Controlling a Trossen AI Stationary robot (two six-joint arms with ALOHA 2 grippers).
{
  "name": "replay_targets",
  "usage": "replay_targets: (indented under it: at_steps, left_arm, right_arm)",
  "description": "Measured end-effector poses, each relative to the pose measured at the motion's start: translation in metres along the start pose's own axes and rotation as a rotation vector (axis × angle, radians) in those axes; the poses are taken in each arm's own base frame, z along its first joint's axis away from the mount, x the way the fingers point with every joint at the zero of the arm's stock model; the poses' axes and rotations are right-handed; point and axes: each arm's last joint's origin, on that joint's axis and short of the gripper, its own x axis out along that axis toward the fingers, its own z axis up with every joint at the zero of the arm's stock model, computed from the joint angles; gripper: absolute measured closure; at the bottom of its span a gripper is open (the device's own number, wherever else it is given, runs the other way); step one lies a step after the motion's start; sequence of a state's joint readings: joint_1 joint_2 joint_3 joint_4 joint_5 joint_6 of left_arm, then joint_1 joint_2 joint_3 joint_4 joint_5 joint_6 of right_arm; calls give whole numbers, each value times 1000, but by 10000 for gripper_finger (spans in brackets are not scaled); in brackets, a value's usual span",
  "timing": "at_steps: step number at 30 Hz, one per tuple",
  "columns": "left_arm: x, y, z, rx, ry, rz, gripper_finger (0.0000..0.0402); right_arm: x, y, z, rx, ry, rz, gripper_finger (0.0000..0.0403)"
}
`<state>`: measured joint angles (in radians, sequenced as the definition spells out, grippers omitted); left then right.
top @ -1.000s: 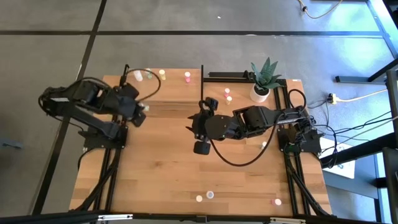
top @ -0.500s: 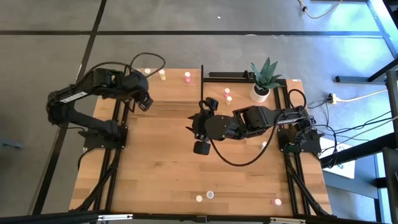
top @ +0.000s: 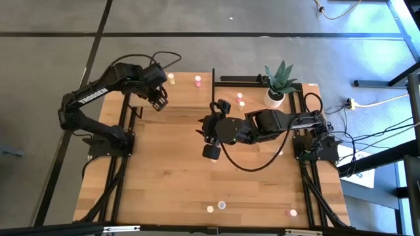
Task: Pick and place medicine bottles onto shelf by color
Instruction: Put the bottom blue pill bottle aligned with the other blue pill bottle on the shelf
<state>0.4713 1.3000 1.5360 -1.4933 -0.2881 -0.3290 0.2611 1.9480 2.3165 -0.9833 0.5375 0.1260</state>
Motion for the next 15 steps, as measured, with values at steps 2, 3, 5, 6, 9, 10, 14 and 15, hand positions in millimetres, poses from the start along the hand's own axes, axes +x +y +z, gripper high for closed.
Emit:
replay_targets:
  at_steps: [2, 3, 5, 6, 9, 10, 14, 15]
  left_arm:
    - [2, 2, 2, -9, 9, 4, 296]
    - [3, 2, 3, -14, 13, 5, 296]
    - [5, 3, 4, -23, 24, 0, 296]
    - [6, 4, 5, -26, 28, 1, 296]
    - [9, 5, 7, -36, 36, 8, 296]
    - [11, 6, 8, -41, 39, 11, 296]
    - [16, 7, 13, -62, 25, 13, 296]
    - [19, 8, 14, -64, 16, 13, 296]
  right_arm:
    - [1, -2, 0, 3, -4, -27, 249]
    - [1, -2, 0, 3, -7, -43, 249]
    - [0, -3, 1, 1, -14, -76, 249]
    - [0, -3, 1, 1, -16, -89, 249]
    - [0, -4, 1, -21, -16, -99, 249]
    - [0, -4, 1, -26, -16, -99, 249]
    - [0, -4, 1, -23, -16, -99, 249]
    - [0, -4, 1, -21, -16, -99, 249]
